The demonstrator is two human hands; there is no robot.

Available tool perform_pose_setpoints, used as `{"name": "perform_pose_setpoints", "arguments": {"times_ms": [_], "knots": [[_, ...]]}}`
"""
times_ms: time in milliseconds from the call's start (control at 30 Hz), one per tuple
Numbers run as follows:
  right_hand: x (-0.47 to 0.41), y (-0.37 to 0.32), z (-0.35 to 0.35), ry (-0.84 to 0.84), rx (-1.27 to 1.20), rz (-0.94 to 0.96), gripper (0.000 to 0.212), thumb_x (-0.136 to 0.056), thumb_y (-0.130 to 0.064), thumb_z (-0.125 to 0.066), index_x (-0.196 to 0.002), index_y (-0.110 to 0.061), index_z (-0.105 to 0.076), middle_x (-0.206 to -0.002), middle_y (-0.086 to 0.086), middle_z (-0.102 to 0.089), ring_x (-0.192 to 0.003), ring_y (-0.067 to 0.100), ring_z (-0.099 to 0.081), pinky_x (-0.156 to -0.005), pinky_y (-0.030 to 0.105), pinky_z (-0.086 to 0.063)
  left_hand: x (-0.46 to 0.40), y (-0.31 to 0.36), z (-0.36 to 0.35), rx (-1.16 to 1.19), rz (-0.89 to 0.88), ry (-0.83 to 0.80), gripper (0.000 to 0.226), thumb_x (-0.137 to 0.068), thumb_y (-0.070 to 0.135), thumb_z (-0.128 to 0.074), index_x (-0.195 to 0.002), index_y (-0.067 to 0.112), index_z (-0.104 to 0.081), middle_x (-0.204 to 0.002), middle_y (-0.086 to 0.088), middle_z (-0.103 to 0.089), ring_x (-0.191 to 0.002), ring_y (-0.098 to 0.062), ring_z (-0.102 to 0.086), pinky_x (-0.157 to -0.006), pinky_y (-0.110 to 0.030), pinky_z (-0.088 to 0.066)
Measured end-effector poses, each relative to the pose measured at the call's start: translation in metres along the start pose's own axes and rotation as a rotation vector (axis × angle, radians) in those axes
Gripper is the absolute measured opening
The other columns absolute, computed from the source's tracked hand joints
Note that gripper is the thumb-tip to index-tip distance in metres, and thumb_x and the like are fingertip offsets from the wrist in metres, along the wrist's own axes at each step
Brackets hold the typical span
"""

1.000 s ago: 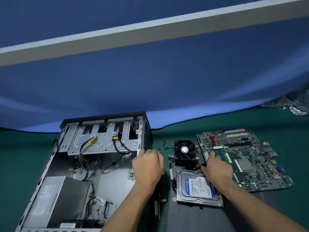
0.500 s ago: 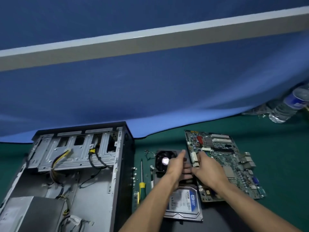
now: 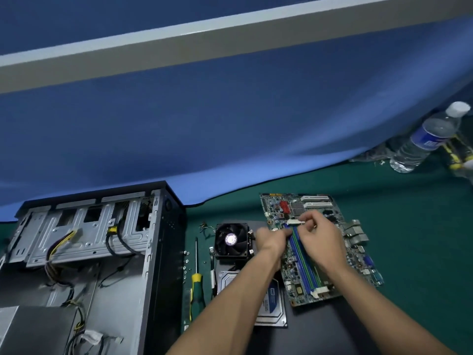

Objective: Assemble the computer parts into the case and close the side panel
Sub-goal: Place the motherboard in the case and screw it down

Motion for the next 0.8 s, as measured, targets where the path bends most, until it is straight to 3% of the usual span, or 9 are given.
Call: {"name": "perform_pose_setpoints", "arguments": {"times_ms": [67, 233, 367, 433, 533, 600, 800], "knots": [[-0.004, -0.002, 0.016, 0.066, 0.07, -0.016, 0.013, -0.086, -0.021, -0.059, -0.096, -0.028, -0.057, -0.07, -0.015, -0.059, -0.06, 0.006, -0.054, -0.057, 0.026, -0.037, 0.005, 0.016, -0.003, -0.029, -0.073, 0.053, 0.024, -0.079, 0.02, -0.074, -0.072, 0.009, -0.054, -0.065, -0.003, -0.056, -0.054, -0.015, -0.046, -0.049, -0.022, -0.034], [-0.01, -0.016, 0.059, 0.166, 0.167, 0.039, 0.018, -0.086, -0.02, -0.058, -0.104, -0.022, -0.058, -0.096, -0.009, -0.059, -0.089, 0.014, -0.055, -0.071, 0.03, -0.044, 0.029, 0.055, -0.015, -0.075, -0.201, 0.036, 0.028, -0.083, 0.021, -0.071, -0.066, 0.012, -0.05, -0.06, -0.002, -0.058, -0.05, -0.015, -0.05, -0.05, -0.022, -0.038], [-0.026, -0.042, 0.086, 0.187, 0.194, 0.113, 0.024, -0.087, -0.021, -0.057, -0.11, -0.019, -0.056, -0.108, -0.004, -0.058, -0.101, 0.016, -0.052, -0.079, 0.033, -0.045, 0.046, 0.076, -0.005, -0.056, -0.262, 0.017, 0.022, -0.084, 0.02, -0.07, -0.081, 0.004, -0.056, -0.076, -0.01, -0.065, -0.062, -0.02, -0.056, -0.056, -0.027, -0.044], [-0.036, -0.05, 0.094, 0.162, 0.238, 0.106, 0.027, -0.087, -0.025, -0.058, -0.114, -0.018, -0.055, -0.113, -0.003, -0.057, -0.106, 0.018, -0.052, -0.082, 0.034, -0.045, 0.048, 0.084, 0.004, -0.054, -0.284, 0.018, 0.022, -0.084, 0.02, -0.07, -0.086, 0.002, -0.058, -0.079, -0.009, -0.066, -0.063, -0.017, -0.056, -0.053, -0.023, -0.043], [-0.038, -0.049, 0.091, 0.092, 0.309, 0.072, 0.028, -0.089, -0.027, -0.056, -0.115, -0.016, -0.056, -0.115, 0.001, -0.057, -0.102, 0.019, -0.052, -0.082, 0.035, -0.046, 0.048, 0.08, 0.007, -0.047, -0.287, 0.004, 0.022, -0.085, 0.018, -0.069, -0.09, -0.001, -0.061, -0.081, -0.01, -0.066, -0.062, -0.016, -0.054, -0.05, -0.021, -0.041], [-0.029, -0.039, 0.08, 0.044, 0.377, 0.052, 0.027, -0.091, -0.025, -0.055, -0.115, -0.014, -0.056, -0.112, 0.003, -0.058, -0.095, 0.018, -0.053, -0.079, 0.034, -0.048, 0.045, 0.064, 0.002, -0.011, -0.253, -0.022, 0.017, -0.085, 0.015, -0.069, -0.082, 0.002, -0.059, -0.076, -0.008, -0.063, -0.062, -0.017, -0.053, -0.055, -0.024, -0.044], [0.006, 0.03, 0.044, -0.119, 0.377, -0.09, 0.029, -0.094, -0.028, -0.054, -0.121, -0.015, -0.056, -0.112, 0.003, -0.06, -0.089, 0.02, -0.062, -0.077, 0.035, -0.053, 0.022, 0.004, -0.004, 0.06, -0.097, -0.009, 0.024, -0.085, 0.018, -0.07, -0.091, -0.003, -0.058, -0.07, -0.006, -0.054, -0.056, -0.014, -0.045, -0.054, -0.024, -0.044]]}}
Point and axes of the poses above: each hand's wrist, its own x-axis away from the middle knuckle, its own z-axis out of the back of the hand, y = z × x, the point moved 9 cm from there along -x, towards the middle knuckle
